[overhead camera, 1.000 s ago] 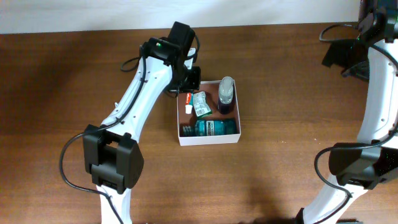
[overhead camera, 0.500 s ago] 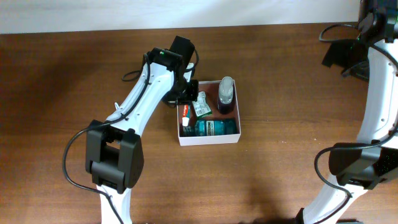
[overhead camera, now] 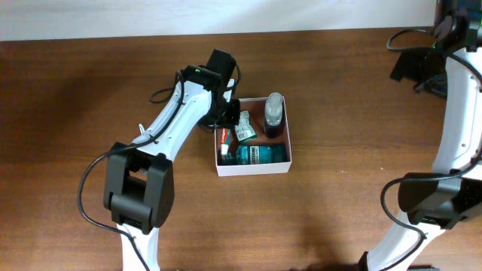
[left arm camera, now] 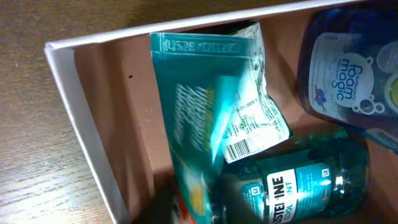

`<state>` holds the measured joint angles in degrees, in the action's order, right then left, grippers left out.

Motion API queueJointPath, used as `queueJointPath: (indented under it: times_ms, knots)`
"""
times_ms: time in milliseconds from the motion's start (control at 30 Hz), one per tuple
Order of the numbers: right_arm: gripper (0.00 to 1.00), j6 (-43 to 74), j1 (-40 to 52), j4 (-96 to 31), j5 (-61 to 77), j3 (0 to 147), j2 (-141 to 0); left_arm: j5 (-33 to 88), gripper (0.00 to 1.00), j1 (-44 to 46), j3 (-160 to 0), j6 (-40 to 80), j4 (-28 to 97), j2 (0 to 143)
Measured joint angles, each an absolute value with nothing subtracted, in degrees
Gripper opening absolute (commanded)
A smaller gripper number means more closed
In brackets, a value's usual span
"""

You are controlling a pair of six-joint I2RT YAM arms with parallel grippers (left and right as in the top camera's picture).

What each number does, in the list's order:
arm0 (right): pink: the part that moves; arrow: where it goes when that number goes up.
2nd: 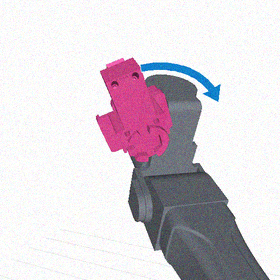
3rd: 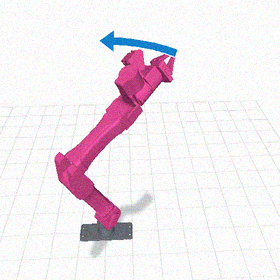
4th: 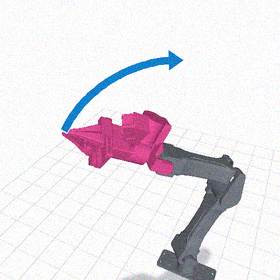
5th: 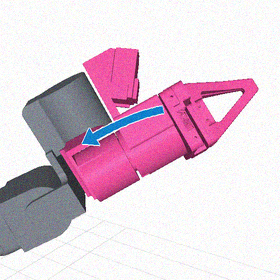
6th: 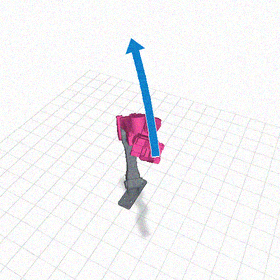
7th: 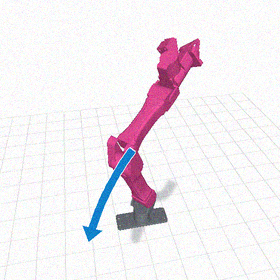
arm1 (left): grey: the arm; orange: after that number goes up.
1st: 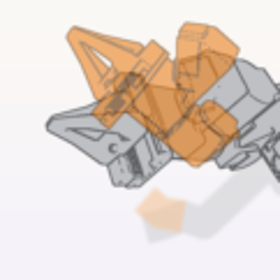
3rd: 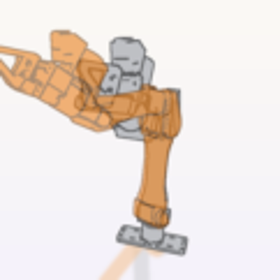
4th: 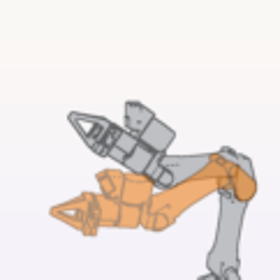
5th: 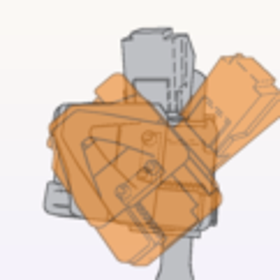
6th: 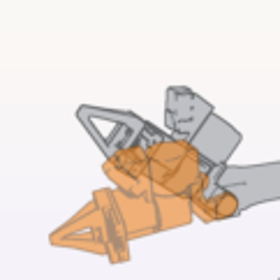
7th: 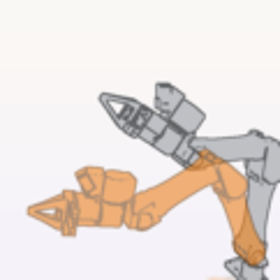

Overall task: Pack container
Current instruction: 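Lift the toothpaste tube and lower it into the box, then open the left gripper and move it back over the toothbrush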

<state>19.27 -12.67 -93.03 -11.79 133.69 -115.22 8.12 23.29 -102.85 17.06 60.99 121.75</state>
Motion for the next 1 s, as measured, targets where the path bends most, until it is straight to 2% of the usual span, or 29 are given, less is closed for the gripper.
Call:
queueJointPath:
  times_ms: [100, 267, 433, 633, 800, 1000]
  knots:
    - [0.98, 19.27, -12.67, -93.03, -11.79, 133.69, -115.22, 8.19, 0.43, 23.29, -102.85, 17.41, 60.97, 121.75]
    - [0.98, 19.27, -12.67, -93.03, -11.81, 133.69, -115.22, 9.91, 0.36, 23.29, -102.85, 17.43, 60.97, 121.75]
    - [0.98, 19.29, -12.67, -93.03, -11.79, 133.69, -115.22, 11.31, 0.36, 23.29, -104.01, 17.41, 61.89, 121.82]
    - [0.98, 19.25, -12.67, -93.03, -11.79, 133.69, -115.22, 12.01, 0.44, 22.35, -114.41, 14.39, 65.8, 121.84]
    - [0.98, 19.25, -12.67, -93.03, -11.79, 133.69, -115.22, 10.37, 0.44, 18.15, -122.23, 10.13, 68.62, 121.84]
    - [0.98, 19.27, -12.67, -93.03, -11.79, 133.69, -115.22, 8.21, 0.42, 10.35, -122.91, 8.6, 71.72, 121.84]
